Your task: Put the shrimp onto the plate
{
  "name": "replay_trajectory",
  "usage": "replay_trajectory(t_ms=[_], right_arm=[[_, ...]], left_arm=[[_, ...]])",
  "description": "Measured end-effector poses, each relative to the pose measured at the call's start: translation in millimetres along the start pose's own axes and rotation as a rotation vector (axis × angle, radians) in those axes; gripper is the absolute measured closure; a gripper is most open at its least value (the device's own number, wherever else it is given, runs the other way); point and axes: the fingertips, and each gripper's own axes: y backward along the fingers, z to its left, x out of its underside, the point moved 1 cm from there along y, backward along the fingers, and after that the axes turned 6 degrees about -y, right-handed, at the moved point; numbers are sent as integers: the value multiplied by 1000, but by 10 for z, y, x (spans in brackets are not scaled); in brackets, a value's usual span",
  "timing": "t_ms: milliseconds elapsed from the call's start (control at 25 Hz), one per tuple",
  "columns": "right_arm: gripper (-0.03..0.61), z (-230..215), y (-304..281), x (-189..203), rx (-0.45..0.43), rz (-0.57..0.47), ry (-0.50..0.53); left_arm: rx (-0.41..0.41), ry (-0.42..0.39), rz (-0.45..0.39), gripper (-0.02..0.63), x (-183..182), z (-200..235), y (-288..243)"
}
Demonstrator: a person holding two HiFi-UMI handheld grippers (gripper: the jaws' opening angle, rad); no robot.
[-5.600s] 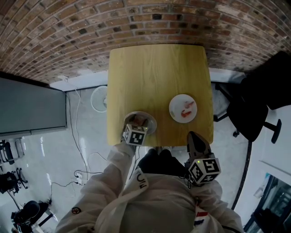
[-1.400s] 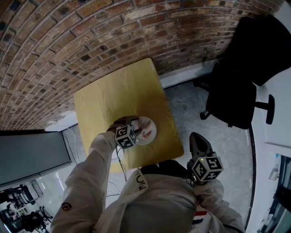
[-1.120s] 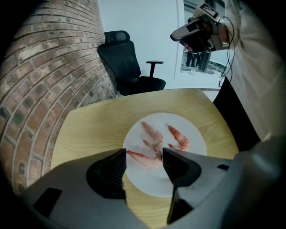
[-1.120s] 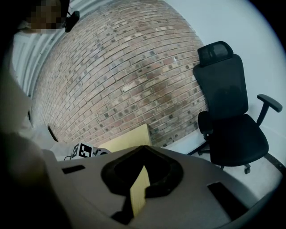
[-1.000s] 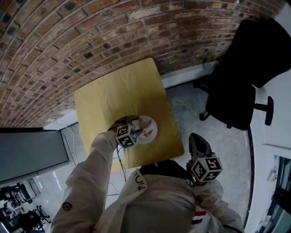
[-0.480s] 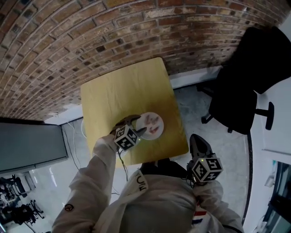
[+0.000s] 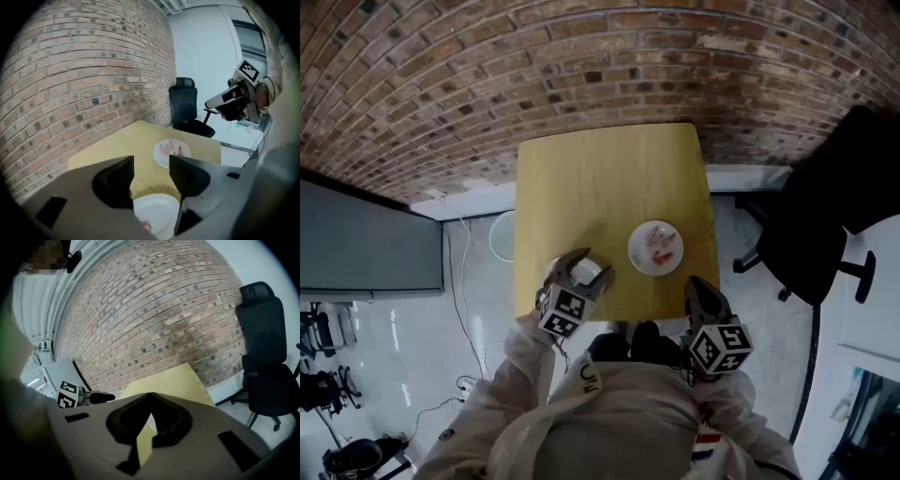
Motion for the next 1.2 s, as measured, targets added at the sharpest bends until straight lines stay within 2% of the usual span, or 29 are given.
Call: replay_trajectory(t_ms=[280, 560, 800, 1200], right_arm=[[555, 783, -140, 340, -65, 32, 42], [555, 1302, -133, 633, -76, 38, 80], [555, 1478, -75, 796, -83, 60, 96], [555, 1399, -114, 825, -114, 101, 100]], left_arm=[[-122, 123, -6, 379, 502, 258, 703], [-210, 229, -2, 379, 876, 372, 1215], [-196, 212, 40, 379, 1085, 293, 1281], [-203, 193, 110, 377, 1183, 211, 1071]])
